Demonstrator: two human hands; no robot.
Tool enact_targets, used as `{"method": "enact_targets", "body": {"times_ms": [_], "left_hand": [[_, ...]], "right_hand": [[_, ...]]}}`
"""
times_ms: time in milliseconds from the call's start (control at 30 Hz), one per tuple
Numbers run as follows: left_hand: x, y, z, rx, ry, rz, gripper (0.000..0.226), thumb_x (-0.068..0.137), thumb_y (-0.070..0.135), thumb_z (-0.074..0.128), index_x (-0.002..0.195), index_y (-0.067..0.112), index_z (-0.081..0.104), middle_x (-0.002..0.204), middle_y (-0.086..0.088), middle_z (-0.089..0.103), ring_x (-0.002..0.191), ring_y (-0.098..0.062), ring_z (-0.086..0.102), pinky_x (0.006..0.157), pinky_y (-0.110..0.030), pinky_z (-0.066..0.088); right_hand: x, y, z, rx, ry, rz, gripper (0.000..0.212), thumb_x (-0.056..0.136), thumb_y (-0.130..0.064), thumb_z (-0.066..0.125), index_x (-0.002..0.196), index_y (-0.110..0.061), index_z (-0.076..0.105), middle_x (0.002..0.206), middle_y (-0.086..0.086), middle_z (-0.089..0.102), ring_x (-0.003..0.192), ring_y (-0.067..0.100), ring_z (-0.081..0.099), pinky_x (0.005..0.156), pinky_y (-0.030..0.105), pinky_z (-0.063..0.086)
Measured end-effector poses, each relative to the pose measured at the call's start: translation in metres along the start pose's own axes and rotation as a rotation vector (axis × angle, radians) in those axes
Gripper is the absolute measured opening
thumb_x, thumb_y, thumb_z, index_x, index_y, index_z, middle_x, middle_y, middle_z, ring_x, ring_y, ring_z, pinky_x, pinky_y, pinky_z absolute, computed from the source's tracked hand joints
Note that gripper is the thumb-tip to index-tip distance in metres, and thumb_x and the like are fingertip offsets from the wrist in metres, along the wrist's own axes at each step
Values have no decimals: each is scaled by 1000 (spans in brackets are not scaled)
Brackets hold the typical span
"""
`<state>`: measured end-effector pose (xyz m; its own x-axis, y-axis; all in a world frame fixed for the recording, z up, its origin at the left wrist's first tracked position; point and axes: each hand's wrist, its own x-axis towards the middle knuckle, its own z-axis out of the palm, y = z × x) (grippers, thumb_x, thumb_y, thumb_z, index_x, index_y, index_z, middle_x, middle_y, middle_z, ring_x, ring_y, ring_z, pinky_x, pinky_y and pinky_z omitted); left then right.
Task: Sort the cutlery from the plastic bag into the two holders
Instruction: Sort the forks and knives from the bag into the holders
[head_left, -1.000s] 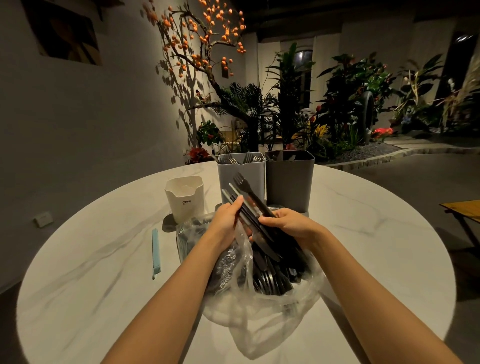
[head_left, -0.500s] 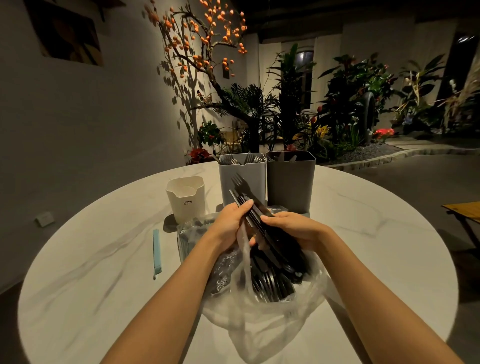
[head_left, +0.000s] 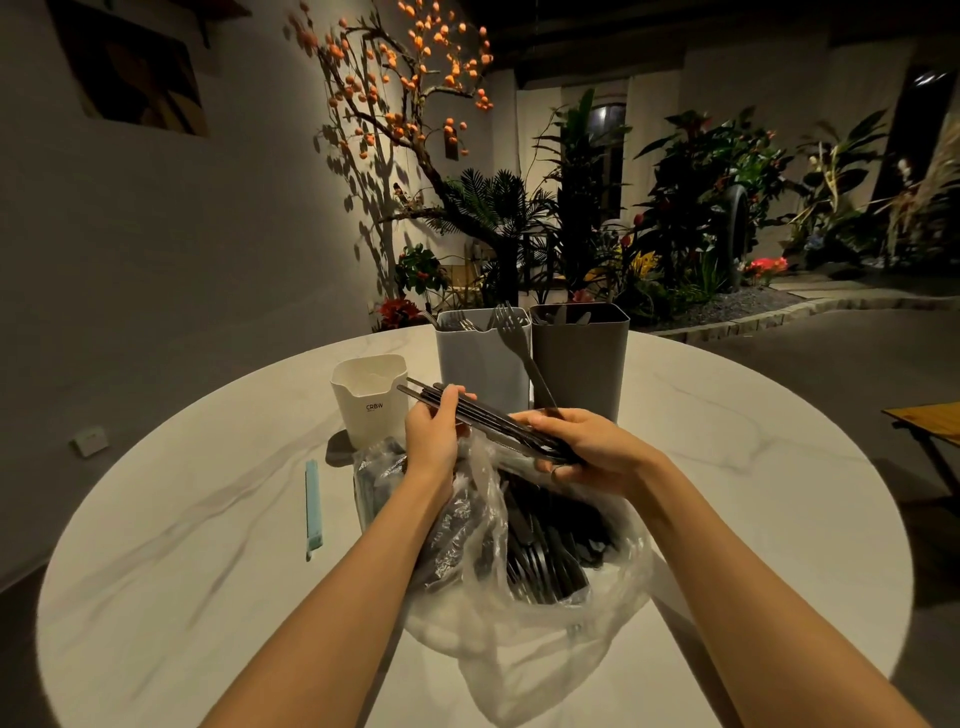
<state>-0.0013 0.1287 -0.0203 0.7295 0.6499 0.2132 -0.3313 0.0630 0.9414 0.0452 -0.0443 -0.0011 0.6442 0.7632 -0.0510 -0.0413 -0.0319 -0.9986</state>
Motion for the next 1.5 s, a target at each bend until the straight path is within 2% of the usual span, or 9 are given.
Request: {"method": "enact_targets", "body": {"times_ms": [167, 333, 467, 633, 733, 833, 1133, 1333, 1500], "left_hand": [[-3, 0, 3, 75, 39, 77, 21, 100, 17, 44, 88, 11, 61, 76, 1, 69, 70, -13, 65, 78, -36, 53], [-11, 3, 7, 112, 68, 131, 32, 101, 18, 44, 76, 18, 62, 67, 4, 69, 71, -23, 63, 75, -40, 53], [-6, 1, 6, 144, 129, 58, 23, 98, 20, 51, 117, 7, 52, 108, -9, 68, 99, -23, 65, 93, -40, 52], [-12, 5, 4, 481, 187, 164, 105, 91, 36, 63, 149, 12, -21, 160, -15, -10, 148, -28, -4, 119, -40, 8], [-10, -1, -4, 893, 180, 556, 78, 97, 41, 48, 154, 14, 2, 161, -11, -10, 148, -25, -8, 119, -41, 0], [-9, -7, -1, 1019, -108, 723, 51, 102, 42, 31, 147, 19, 36, 161, -1, 11, 148, -15, -3, 119, -44, -3], [-7, 2, -16, 1235, -559, 617, 70, 79, 31, 46, 147, 32, 32, 158, 12, 20, 146, -4, -8, 101, -57, -30], [-3, 3, -22, 1412, -715, 504, 71, 88, 31, 57, 150, 36, 22, 158, 10, 17, 147, -6, -6, 106, -64, -21], [-4, 11, -30, 1390, -735, 408, 58, 88, 25, 56, 142, 32, 37, 132, 3, 44, 132, -17, 35, 116, -57, -7]], "right_hand": [[1, 2, 13, 87, 1, 155, 33, 101, -31, 47, 124, -9, 56, 84, 13, 69, 65, 15, 63, 49, 20, 50], [6, 5, 25, -27, 195, 75, 32, 100, -34, 48, 97, -5, 62, 68, 8, 62, 46, 11, 51, 37, 16, 36], [13, 12, 27, -273, 354, -25, 36, 98, -41, 50, 86, -12, 66, 73, 6, 63, 58, 13, 56, 48, 22, 42], [17, 13, 25, -420, 441, -79, 42, 99, -36, 48, 94, 1, 68, 72, 5, 61, 61, 12, 54, 46, 17, 41], [20, 14, 25, -414, 451, -82, 44, 99, -36, 48, 94, 2, 69, 69, 5, 60, 56, 11, 52, 47, 19, 38], [18, 14, 22, -314, 429, -56, 45, 99, -31, 48, 94, 10, 66, 60, 6, 56, 42, 7, 47, 39, 18, 33], [16, 13, 13, -345, 437, -21, 36, 99, -28, 50, 83, 0, 66, 79, 19, 66, 58, 18, 55, 48, 25, 41], [13, 14, 15, -433, 427, -2, 30, 100, -31, 47, 87, -8, 62, 75, 8, 65, 55, 14, 60, 44, 18, 44], [13, 15, 16, -561, 423, -13, 36, 100, -35, 46, 88, -7, 66, 75, 8, 63, 61, 15, 59, 55, 20, 49]]}}
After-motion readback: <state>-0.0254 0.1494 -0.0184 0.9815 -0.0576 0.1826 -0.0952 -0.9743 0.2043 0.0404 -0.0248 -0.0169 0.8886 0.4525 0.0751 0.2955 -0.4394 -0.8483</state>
